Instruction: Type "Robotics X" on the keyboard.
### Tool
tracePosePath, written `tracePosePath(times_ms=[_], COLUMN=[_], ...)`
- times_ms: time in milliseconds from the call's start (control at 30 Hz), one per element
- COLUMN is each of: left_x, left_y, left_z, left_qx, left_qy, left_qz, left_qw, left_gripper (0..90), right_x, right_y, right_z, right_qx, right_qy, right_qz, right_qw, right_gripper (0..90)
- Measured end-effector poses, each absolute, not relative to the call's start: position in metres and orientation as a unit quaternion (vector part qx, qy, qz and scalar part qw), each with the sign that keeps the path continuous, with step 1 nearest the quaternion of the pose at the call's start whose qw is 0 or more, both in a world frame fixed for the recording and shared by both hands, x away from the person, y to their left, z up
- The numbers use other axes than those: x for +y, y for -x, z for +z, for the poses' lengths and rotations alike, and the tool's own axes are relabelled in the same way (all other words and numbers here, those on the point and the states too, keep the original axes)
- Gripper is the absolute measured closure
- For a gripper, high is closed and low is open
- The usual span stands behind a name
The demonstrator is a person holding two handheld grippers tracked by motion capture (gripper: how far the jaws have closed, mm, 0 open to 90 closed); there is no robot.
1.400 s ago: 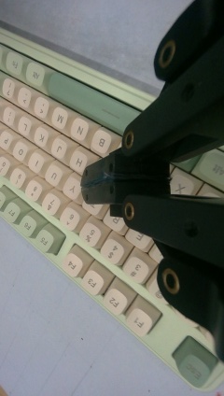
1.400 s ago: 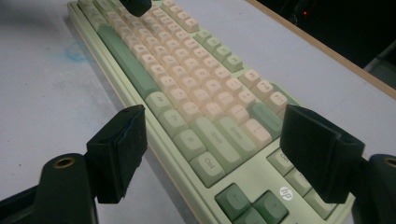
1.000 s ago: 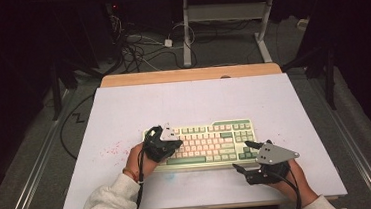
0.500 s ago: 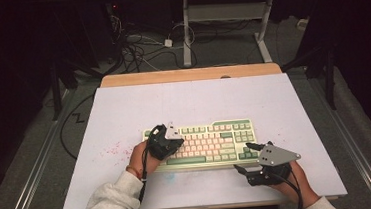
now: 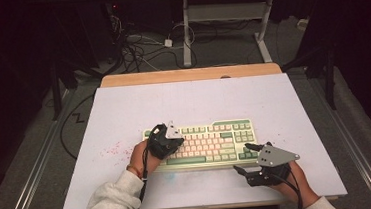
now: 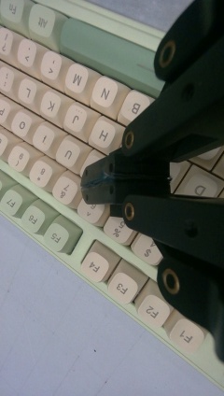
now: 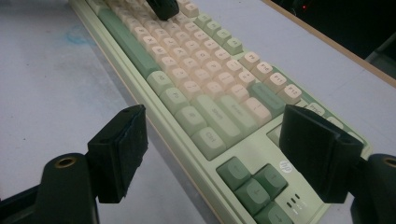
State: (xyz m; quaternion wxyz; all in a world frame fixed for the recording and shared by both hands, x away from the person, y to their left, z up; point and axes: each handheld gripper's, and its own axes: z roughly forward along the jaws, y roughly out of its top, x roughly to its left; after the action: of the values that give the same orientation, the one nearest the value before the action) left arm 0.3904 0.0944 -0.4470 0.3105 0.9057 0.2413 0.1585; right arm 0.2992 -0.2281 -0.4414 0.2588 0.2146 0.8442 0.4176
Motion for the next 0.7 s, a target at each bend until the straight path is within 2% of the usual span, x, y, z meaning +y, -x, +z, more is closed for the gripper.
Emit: tracePosePath(times_ms=[267,700], left_x=[0.093,0.100], left_y=[-0.391,-0.384], left_z=[-0.448,-0.437], left_qx=[0.239,0.234], left_qy=[-0.911,-0.898], left_qz=[0.148,0.176], left_qw=[0.302,0.328], left_gripper=[87.4,87.3], right_x=[-0.227,-0.228], right_y=[-0.300,-0.299], right_z=[-0.442,-0.441], right_qx=[0.847,0.846], right_qy=[-0.213,-0.210], right_qz=[0.414,0.414], right_qw=[0.258,0.263], right_gripper=[24.3,24.4])
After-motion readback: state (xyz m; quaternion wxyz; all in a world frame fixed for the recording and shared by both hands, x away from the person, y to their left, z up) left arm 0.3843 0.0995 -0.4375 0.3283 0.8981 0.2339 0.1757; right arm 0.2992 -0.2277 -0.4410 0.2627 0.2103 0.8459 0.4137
